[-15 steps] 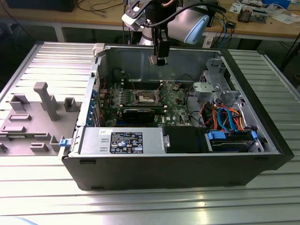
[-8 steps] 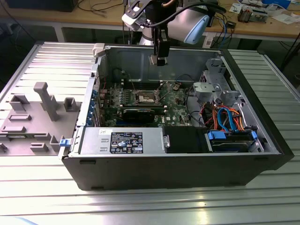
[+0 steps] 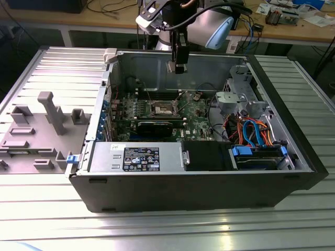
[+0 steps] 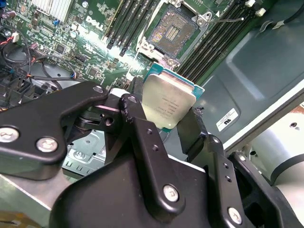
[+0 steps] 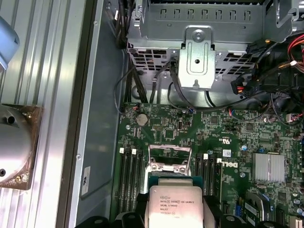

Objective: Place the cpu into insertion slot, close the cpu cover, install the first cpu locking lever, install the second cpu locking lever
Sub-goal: 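Place the cpu into insertion slot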

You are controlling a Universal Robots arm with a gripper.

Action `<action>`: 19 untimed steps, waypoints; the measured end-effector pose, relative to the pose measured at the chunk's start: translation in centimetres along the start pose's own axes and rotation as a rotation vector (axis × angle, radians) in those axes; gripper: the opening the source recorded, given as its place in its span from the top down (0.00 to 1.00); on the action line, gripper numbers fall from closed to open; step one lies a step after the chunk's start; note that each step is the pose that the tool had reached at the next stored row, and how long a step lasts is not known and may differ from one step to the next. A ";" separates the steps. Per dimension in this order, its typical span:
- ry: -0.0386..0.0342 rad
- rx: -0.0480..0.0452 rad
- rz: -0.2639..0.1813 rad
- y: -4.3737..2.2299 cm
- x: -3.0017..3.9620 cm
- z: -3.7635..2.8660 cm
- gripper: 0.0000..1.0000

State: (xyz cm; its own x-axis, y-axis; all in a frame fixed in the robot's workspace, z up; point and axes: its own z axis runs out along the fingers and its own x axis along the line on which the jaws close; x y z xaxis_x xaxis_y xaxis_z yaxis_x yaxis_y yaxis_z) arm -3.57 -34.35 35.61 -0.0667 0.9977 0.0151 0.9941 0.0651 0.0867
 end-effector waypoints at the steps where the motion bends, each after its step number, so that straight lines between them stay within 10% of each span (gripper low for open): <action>1: -0.0003 -0.0001 0.003 0.00 0.00 0.02 0.47; 19: -0.0017 -0.0002 0.017 -0.04 0.00 0.47 0.47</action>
State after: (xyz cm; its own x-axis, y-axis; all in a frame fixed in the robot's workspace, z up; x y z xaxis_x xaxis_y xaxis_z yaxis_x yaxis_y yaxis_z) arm -3.57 -34.34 35.14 -0.0500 0.9986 0.0149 0.9950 0.0486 0.0867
